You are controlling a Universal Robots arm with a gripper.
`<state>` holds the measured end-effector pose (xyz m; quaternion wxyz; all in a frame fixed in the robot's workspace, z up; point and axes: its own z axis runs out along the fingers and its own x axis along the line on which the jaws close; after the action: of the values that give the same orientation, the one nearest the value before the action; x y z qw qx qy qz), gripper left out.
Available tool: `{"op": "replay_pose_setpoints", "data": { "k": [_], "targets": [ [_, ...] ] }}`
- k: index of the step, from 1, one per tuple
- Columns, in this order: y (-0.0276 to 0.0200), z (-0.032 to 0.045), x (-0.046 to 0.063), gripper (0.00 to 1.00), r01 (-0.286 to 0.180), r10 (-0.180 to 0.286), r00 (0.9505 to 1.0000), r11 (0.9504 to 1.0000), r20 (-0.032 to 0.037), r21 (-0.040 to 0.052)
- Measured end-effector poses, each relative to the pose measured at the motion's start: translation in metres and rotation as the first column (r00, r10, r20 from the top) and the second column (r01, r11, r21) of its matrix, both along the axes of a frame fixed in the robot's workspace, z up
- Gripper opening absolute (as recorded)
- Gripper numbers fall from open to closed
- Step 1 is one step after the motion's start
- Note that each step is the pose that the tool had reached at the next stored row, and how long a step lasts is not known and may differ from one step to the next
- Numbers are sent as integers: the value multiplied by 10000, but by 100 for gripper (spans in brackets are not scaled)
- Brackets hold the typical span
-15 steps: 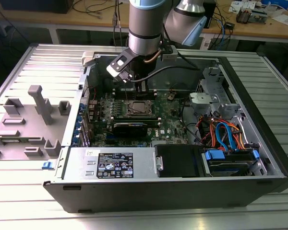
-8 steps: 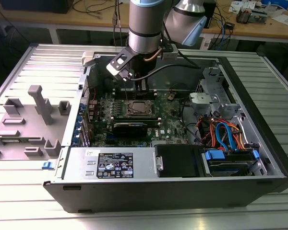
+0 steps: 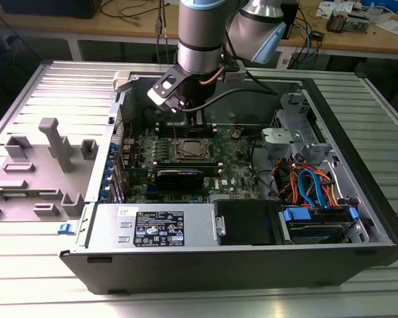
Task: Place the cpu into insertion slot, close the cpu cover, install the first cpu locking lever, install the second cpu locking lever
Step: 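Install the first cpu locking lever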
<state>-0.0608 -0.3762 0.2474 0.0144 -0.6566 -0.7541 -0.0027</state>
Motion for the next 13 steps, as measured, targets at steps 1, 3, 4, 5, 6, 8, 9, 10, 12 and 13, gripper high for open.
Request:
{"op": "replay_pose_setpoints", "data": {
  "k": [1, 3, 4, 5, 6, 8, 9, 10, 12, 13],
  "targets": [
    [-1, 0, 0, 11, -113, 113, 9999, 9999, 0, 9],
    [-2, 0, 0, 11, -247, 247, 9997, 9997, 1, 18],
    [-2, 0, 0, 11, -319, 319, 9995, 9995, 1, 21],
    [-3, 0, 0, 11, -387, 387, 9993, 9992, 0, 23],
    [-3, 0, 0, 11, -455, 455, 9990, 9990, 1, 26],
    [-3, 0, 0, 11, -634, 634, 9980, 9980, 2, 33],
    [-3, 0, 0, 11, -718, 718, 9974, 9974, 2, 36],
    [-3, 0, 0, 11, -867, 867, 9962, 9962, 2, 38],
    [-3, 0, 0, 11, -1066, 1066, 9943, 9943, 2, 42],
    [-3, 0, 0, 11, -1152, 1152, 9933, 9933, 2, 44]
  ]
}}
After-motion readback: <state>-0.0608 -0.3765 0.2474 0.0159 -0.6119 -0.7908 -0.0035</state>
